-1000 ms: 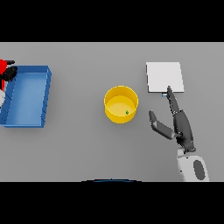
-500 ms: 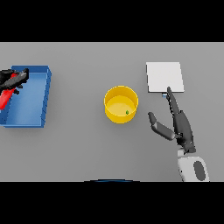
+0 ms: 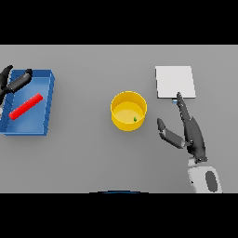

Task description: Pick up the red beaker and tilt it to pour out 1 green nut into yellow bowl. Pick up the yellow bowl and place it on the metallic measuring scale.

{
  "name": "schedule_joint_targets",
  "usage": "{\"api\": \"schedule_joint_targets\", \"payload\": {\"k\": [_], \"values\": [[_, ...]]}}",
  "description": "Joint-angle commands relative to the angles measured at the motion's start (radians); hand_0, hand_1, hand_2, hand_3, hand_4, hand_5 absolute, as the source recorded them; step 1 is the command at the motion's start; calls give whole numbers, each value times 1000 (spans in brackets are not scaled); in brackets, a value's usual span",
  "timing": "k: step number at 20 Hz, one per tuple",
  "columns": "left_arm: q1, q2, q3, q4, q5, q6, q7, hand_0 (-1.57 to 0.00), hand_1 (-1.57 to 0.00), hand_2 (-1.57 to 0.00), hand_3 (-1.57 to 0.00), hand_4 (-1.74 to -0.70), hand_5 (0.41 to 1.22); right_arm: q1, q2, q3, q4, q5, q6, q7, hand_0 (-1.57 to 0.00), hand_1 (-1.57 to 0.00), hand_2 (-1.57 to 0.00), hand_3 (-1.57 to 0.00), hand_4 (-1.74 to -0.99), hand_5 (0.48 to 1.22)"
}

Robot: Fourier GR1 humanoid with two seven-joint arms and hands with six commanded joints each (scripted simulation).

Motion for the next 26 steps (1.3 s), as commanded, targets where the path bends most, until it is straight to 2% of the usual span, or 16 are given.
{"api": "schedule_joint_targets", "payload": {"k": [1, 2, 4, 6, 8, 10, 15, 18, 20, 24, 26], "values": [[8, 7, 11, -10, 4, 14, -22, -68, -60, -57, -48, -708, 658, 6, -4, 7, -1, 20, -8, 5, 1, 1, 1, 1, -1175, 672], [3, 2, 17, -9, 2, 23, -46, -54, -48, -45, -38, -711, 663, 3, -14, 19, -3, 55, -16, 3, 1, 1, 1, 1, -1163, 677], [5, -1, 22, -9, 0, 38, -66, -34, -30, -29, -24, -710, 679, -24, -37, 45, -3, 72, 23, -7, 1, 1, 1, 1, -1132, 703], [16, 7, 24, -13, -1, 45, -71, -22, -19, -18, -15, -710, 689, -51, -105, 72, -3, 103, 88, -28, 1, 1, 1, 1, -1153, 728], [17, -1, 26, -24, 10, 43, -79, -13, -12, -11, -9, -719, 676, -132, -172, 113, 23, 195, 127, 27, 1, 1, 1, 1, -1190, 716], [12, -7, 30, -21, 18, 34, -90, -8, -7, -7, -6, -720, 667, -220, -238, 175, 43, 301, 174, 53, 1, 1, 1, 1, -1216, 704], [14, -8, 29, -25, 19, 36, -89, -2, -2, -2, -1, -712, 672, -389, -350, 334, 115, 495, 277, -45, 1, 1, 1, 1, -1228, 703], [22, -5, 35, -19, 29, 28, -96, -1, 0, 0, 0, -714, 682, -498, -358, 398, 176, 545, 348, -54, 1, 1, 1, 1, -1213, 705], [34, 3, 41, -38, 39, 30, -105, 0, 0, 0, 0, -719, 684, -539, -363, 440, 230, 579, 367, -92, 1, 1, 1, 1, -1212, 705], [26, -6, 39, -32, 40, 28, -95, 1, 1, 1, 1, -722, 688, -625, -336, 511, 335, 637, 409, -82, 1, 1, 1, 1, -1223, 704], [43, 1, 41, -44, 45, 30, -112, 1, 1, 1, 1, -724, 686, -655, -327, 537, 358, 651, 437, -88, 1, 1, 1, 1, -1226, 702]]}}
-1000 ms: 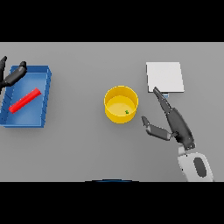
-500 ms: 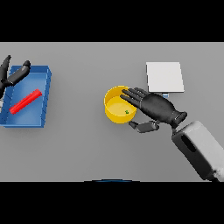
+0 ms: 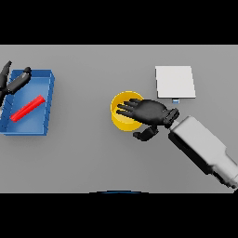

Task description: Pick up the red beaker and tilt it to pour out 1 green nut into yellow bowl. Pick up the yellow bowl and place it on the metallic measuring scale.

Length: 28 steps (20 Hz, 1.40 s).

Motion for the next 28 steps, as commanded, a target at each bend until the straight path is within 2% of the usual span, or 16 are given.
{"api": "schedule_joint_targets", "payload": {"k": [1, 4, 6, 9, 11, 13, 15, 16, 18, 20, 21, 22, 23, 24, 26, 28], "values": [[3, 3, 2, 6, 0, 2, 1, 1, 1, 1, 1, -724, 688, -17, 7, 8, 29, 8, 7, 5, 1, 1, 1, 1, -1231, 703], [3, -4, 5, 23, 2, -7, -13, 1, 1, 1, 1, -723, 688, -44, 3, 41, 63, 32, 24, -16, 1, 1, 1, 1, -1259, 714], [9, 9, 12, 6, 10, -4, -7, 1, 1, 1, 1, -721, 682, -81, 23, 51, 110, 38, 47, -3, 1, 1, 1, 1, -1270, 727], [14, 15, 15, -1, 14, -11, -25, 1, 1, 1, 1, -717, 688, -90, 30, 62, 126, 40, 68, -5, 1, 1, 1, 1, -1290, 746], [18, 12, 21, -1, 20, -7, -33, 1, 1, 1, 1, -719, 686, -90, 49, 53, 136, 25, 75, 7, 1, 1, 1, 1, -1305, 763], [10, 15, 16, -4, 16, -8, -19, 1, 1, 1, 1, -713, 686, -94, 75, 45, 150, 16, 103, 55, -3, -16, -19, -43, -1336, 810], [15, 22, 21, 2, 18, -13, -29, 1, 1, 1, 1, -714, 691, -98, 72, 47, 158, 18, 106, 49, -287, -236, -176, -173, -1387, 873], [20, 21, 20, -2, 19, -14, -30, 1, 1, 1, 1, -716, 692, -97, 63, 51, 150, 22, 107, 36, -544, -473, -310, -262, -1420, 943], [16, 15, 14, -4, 13, -6, -25, 1, 1, 1, 1, -719, 692, -98, 57, 55, 154, 23, 99, 11, -914, -869, -695, -456, -1512, 1043], [22, 24, 18, -19, 16, -3, -33, 1, 1, 1, 1, -722, 696, -100, 51, 56, 164, 18, 88, -29, -1150, -1121, -1010, -716, -1586, 1107], [15, 16, 19, -11, 17, 0, -26, 1, 1, 1, 1, -724, 696, -92, 51, 56, 154, 16, 78, -22, -1235, -1211, -1122, -834, -1614, 1130], [14, 18, 19, -7, 17, -6, -25, 1, 1, 1, 1, -725, 699, -87, 56, 64, 143, 23, 69, 7, -1302, -1283, -1164, -941, -1640, 1148], [8, 13, 19, -4, 19, -8, -21, 1, 1, 1, 1, -725, 698, -90, 50, 64, 137, 21, 72, 9, -1356, -1341, -1192, -1041, -1660, 1163], [11, 21, 20, -8, 17, -12, -28, 1, 1, 1, 1, -725, 694, -88, 35, 65, 138, 17, 65, -17, -1399, -1387, -1222, -1117, -1676, 1174], [19, 24, 14, -19, 16, -8, -18, 1, 1, 1, 1, -719, 697, -92, 47, 62, 139, 20, 52, 8, -1461, -1453, -1264, -1218, -1699, 1191], [20, 27, 15, -12, 18, -19, -21, 1, 1, 1, 1, -719, 695, -85, 42, 57, 134, 9, 50, 4, -1500, -1496, -1309, -1254, -1714, 1202]]}}
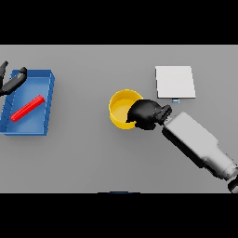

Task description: Pick up the red beaker and tilt it to pour out 1 green nut into yellow bowl. Pick up the yellow bowl and place it on the metallic measuring scale.

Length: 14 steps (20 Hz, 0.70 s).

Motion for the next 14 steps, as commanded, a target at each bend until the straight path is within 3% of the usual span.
{"api": "schedule_joint_targets", "payload": {"k": [1, 4, 10, 14], "values": [[5, 6, 4, -7, 6, -3, -5, 1, 1, 1, 1, -717, 693, -7, -4, -7, 3, -5, 0, -7, -1515, -1511, -1314, -1285, -1720, 1206], [3, 0, 6, -2, 6, 4, -1, 1, 1, 1, 1, -717, 696, -16, -23, -35, -7, -29, 12, -2, -1542, -1540, -1331, -1340, -1730, 1213], [0, 2, 1, -7, 0, 5, 6, 1, 1, 1, 1, -722, 688, -22, -92, -114, -133, -89, 84, 37, -1563, -1563, -1432, -1208, -1738, 1219], [-2, 6, 1, -10, 2, -7, -1, 1, 1, 1, 1, -716, 686, -20, -107, -147, -179, -90, 81, 102, -1568, -1568, -1497, -1164, -1740, 1220]]}}
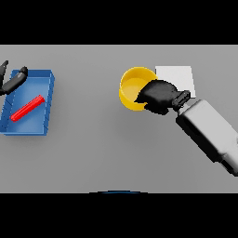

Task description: Pick up the red beaker and tilt it to pour out 1 green nut into yellow bowl. Pick up the yellow bowl and place it on the metallic measuring scale.

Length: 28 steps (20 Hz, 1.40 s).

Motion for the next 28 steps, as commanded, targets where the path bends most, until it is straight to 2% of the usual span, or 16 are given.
{"api": "schedule_joint_targets", "payload": {"k": [1, 3, 4, 7, 10, 13, 14, 19, 20, 22, 24, 25, 28], "values": [[0, 1, -4, -16, 0, 11, 19, 1, 1, 1, 1, -718, 686, 4, 4, 0, -5, -1, 2, 5, -1559, -1568, -1512, -1163, -1740, 1220], [3, 2, -4, -25, 0, 16, 17, 1, 1, 1, 1, -721, 694, -6, -6, -14, 1, 5, 2, 24, -1563, -1569, -1526, -1157, -1740, 1220], [3, 3, -6, -29, -2, 20, 22, 1, 1, 1, 1, -723, 698, -12, -20, -25, 4, 2, 0, 15, -1565, -1570, -1513, -1155, -1741, 1220], [-2, 8, -3, -26, -1, 19, 31, 1, 1, 1, 1, -729, 715, -28, -35, -52, 73, 16, -70, -2, -1568, -1570, -1536, -1153, -1741, 1221], [1, 11, -3, -30, 1, 24, 49, 1, 1, 1, 1, -729, 720, -34, -38, -79, 136, 14, -104, 7, -1569, -1571, -1530, -1151, -1741, 1221], [-2, 6, -8, -36, 2, 24, 65, 1, 1, 1, 1, -737, 730, -59, -58, -100, 228, 38, -158, -28, -1570, -1571, -1540, -1143, -1741, 1221], [2, 8, -4, -40, 5, 26, 61, 1, 1, 1, 1, -739, 734, -63, -60, -106, 248, 45, -173, -22, -1570, -1571, -1546, -1146, -1741, 1221], [4, 14, -9, -28, -3, 19, 61, 1, 1, 1, 1, -719, 725, -81, -44, -140, 410, 62, -236, -41, -1571, -1571, -1500, -1169, -1741, 1221], [11, 15, -7, -26, -2, 18, 56, 1, 1, 1, 1, -720, 720, -81, -48, -148, 440, 61, -249, -60, -1571, -1571, -1487, -1195, -1741, 1221], [5, 18, -7, -44, 0, 25, 66, 1, 1, 1, 1, -724, 714, -103, -25, -160, 500, 66, -262, -42, -1571, -1571, -1464, -1268, -1741, 1221], [6, 24, -8, -52, -2, 28, 72, 1, 1, 1, 1, -725, 712, -117, -9, -174, 562, 64, -280, -66, -1571, -1571, -1439, -1318, -1741, 1221], [11, 20, -13, -49, -4, 27, 72, 1, 1, 1, 1, -726, 710, -125, 0, -182, 589, 65, -285, -57, -1571, -1571, -1428, -1331, -1741, 1221], [6, 13, -11, -42, -1, 22, 71, 1, 1, 1, 1, -729, 714, -130, 9, -199, 638, 57, -284, -91, -1548, -1571, -1393, -1407, -1741, 1221]]}}
